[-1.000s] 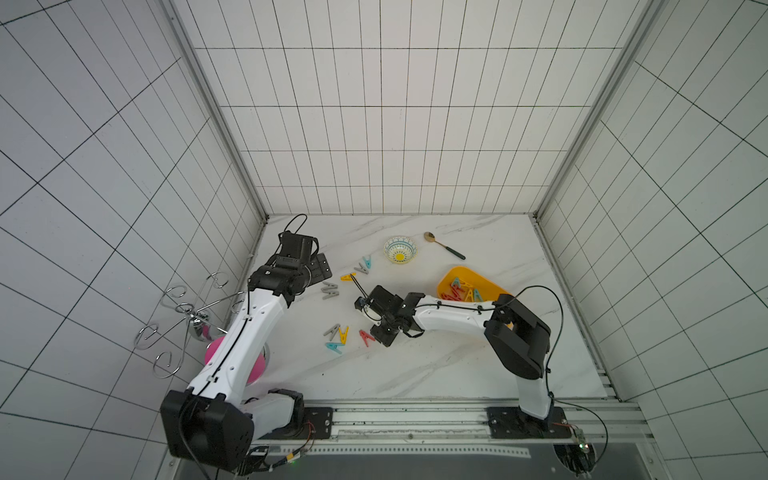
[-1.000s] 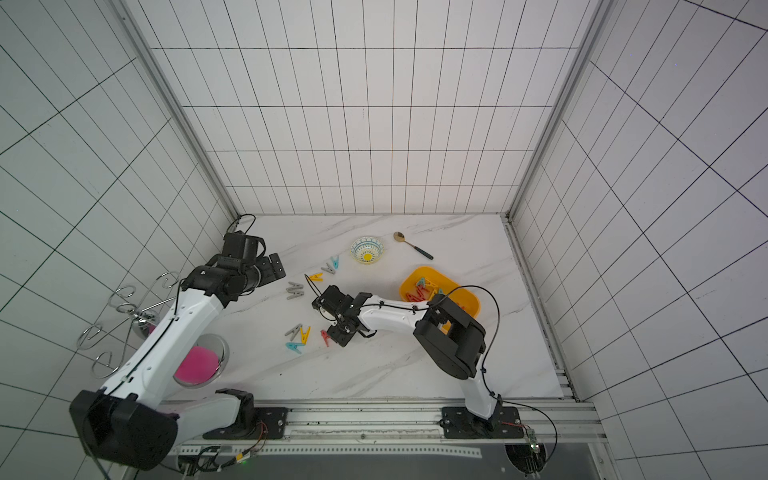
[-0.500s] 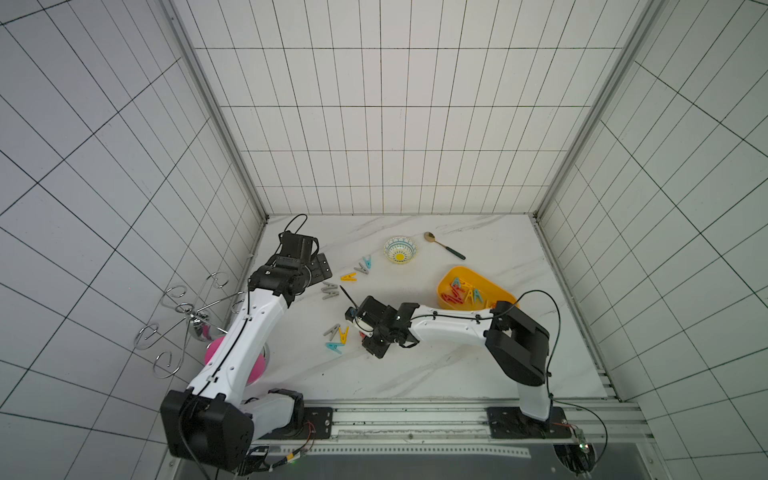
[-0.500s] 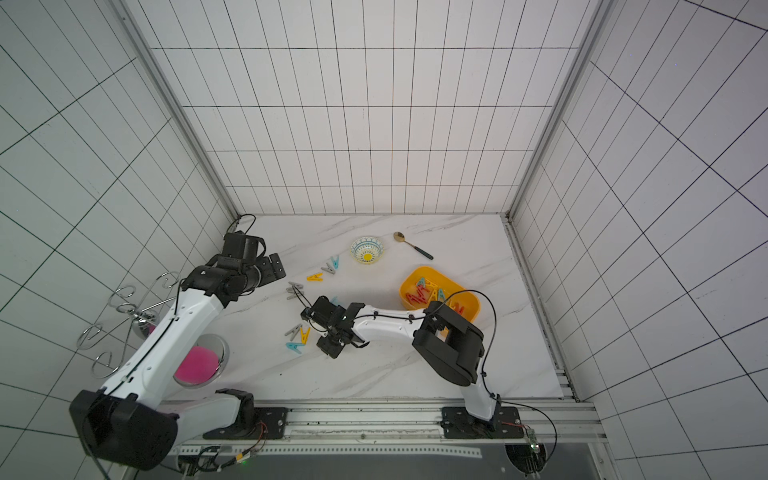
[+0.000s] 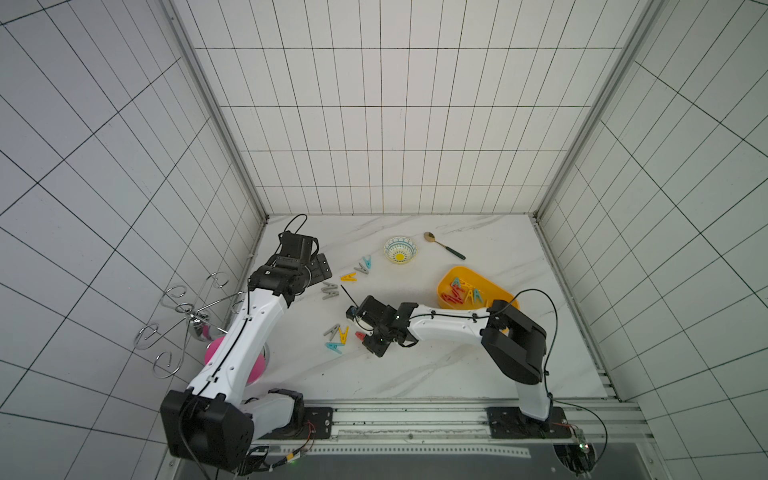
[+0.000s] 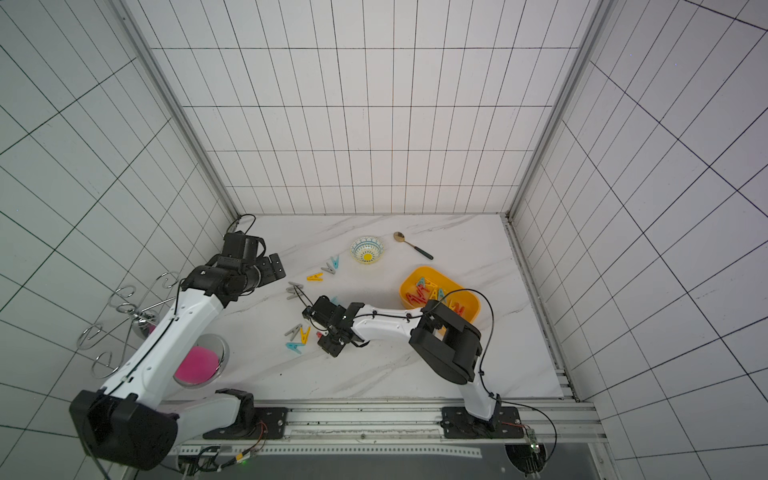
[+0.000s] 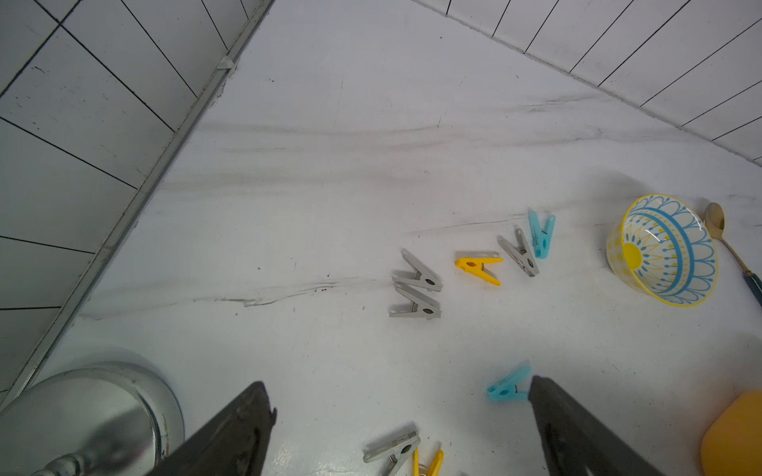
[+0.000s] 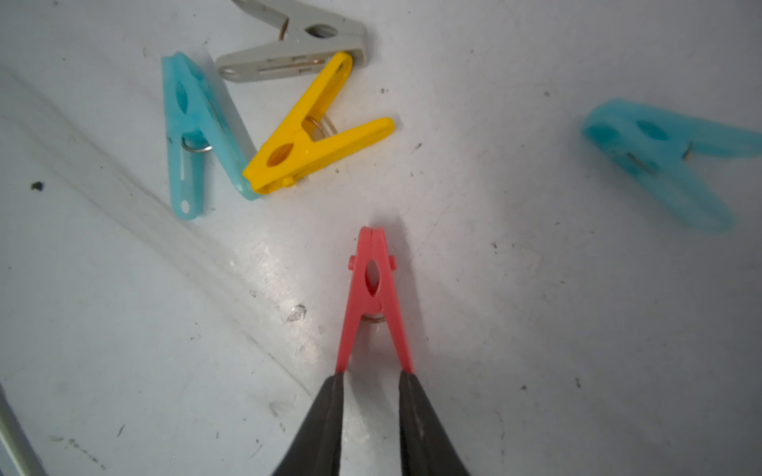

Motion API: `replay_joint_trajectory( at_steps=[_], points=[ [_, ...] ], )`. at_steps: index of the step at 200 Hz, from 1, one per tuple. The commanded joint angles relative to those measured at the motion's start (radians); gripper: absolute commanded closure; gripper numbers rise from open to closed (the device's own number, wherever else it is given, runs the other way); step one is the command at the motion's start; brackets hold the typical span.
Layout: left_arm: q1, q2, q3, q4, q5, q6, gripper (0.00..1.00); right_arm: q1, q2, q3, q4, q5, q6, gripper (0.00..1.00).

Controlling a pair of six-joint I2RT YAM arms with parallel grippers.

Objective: Put the clothespins into the storage box
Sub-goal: Pick up the clothespin from the center of the board.

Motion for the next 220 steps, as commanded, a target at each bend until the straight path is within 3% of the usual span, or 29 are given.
replay_joint_trajectory(
  at_steps=[1,53,220],
  points=[
    [0.006,-0.009,0.031,-0.004,-0.007,0.012,0.02,-0.008,-0.006,-0.005,-0.001,0.024,0.001,0.72],
    [0.006,-0.006,0.033,-0.005,-0.006,0.011,0.02,-0.019,-0.044,-0.012,-0.005,0.034,-0.008,0.71],
    [0.006,0.000,0.025,0.001,-0.010,0.012,0.02,-0.039,0.070,0.043,0.011,-0.011,-0.020,0.66]
  ],
)
